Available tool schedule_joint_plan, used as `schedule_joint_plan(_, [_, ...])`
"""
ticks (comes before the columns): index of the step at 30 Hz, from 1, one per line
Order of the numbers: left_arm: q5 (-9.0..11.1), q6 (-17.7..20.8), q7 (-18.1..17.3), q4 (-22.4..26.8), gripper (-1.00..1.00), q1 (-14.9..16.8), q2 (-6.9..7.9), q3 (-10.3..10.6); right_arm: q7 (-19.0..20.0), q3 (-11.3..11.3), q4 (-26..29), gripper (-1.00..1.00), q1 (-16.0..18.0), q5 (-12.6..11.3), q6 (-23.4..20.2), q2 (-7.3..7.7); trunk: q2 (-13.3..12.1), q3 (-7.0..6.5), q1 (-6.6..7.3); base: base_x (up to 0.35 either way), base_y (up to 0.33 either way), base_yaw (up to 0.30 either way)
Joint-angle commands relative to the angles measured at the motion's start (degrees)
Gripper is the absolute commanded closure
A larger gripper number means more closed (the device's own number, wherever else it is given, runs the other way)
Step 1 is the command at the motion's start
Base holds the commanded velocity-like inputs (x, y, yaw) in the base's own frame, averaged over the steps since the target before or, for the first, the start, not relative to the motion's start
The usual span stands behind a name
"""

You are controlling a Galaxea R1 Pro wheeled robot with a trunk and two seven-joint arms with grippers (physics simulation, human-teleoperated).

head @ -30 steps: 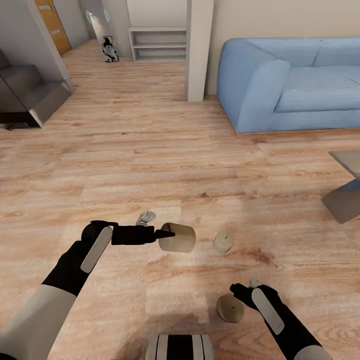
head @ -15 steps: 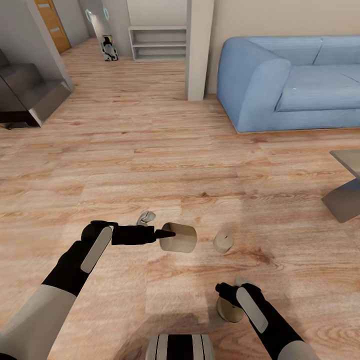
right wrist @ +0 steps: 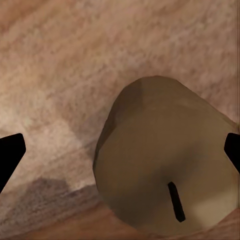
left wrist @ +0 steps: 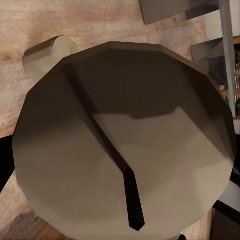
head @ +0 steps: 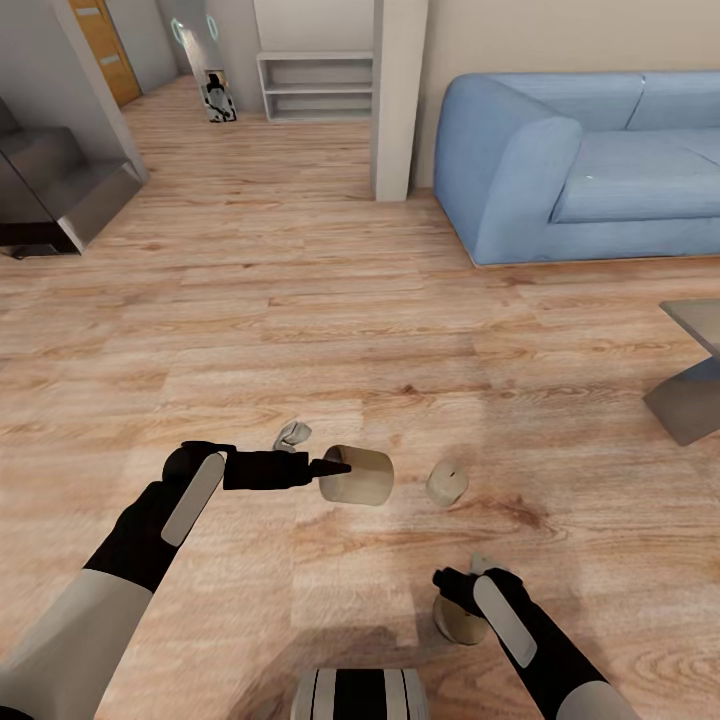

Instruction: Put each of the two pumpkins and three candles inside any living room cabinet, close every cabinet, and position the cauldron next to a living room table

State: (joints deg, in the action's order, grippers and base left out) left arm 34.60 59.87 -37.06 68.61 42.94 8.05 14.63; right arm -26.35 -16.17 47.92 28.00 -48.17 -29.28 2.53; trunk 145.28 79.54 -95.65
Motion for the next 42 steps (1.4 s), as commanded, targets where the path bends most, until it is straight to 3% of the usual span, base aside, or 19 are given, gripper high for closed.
schedule_joint_plan(1, [-0.2,0.1,-0.3,0.0,1.00,0.0,0.03,0.1,-0.6,-0.3,0.0,-1.00,0.0,-0.5,0.0,0.09,0.0,0.04,0.01,0.000,0.000,0.000])
schedule_joint_plan(37, [-0.2,0.1,-0.4,0.0,1.00,0.0,-0.03,0.1,-1.3,0.0,-2.3,-1.00,0.1,-0.3,0.1,0.37,0.0,0.04,0.01,0.000,0.000,0.000])
schedule_joint_plan(42, [-0.2,0.1,-0.7,0.6,1.00,0.0,0.02,0.1,-1.2,0.0,-2.3,-1.00,0.1,-0.2,2.0,0.44,0.0,0.04,0.01,0.000,0.000,0.000])
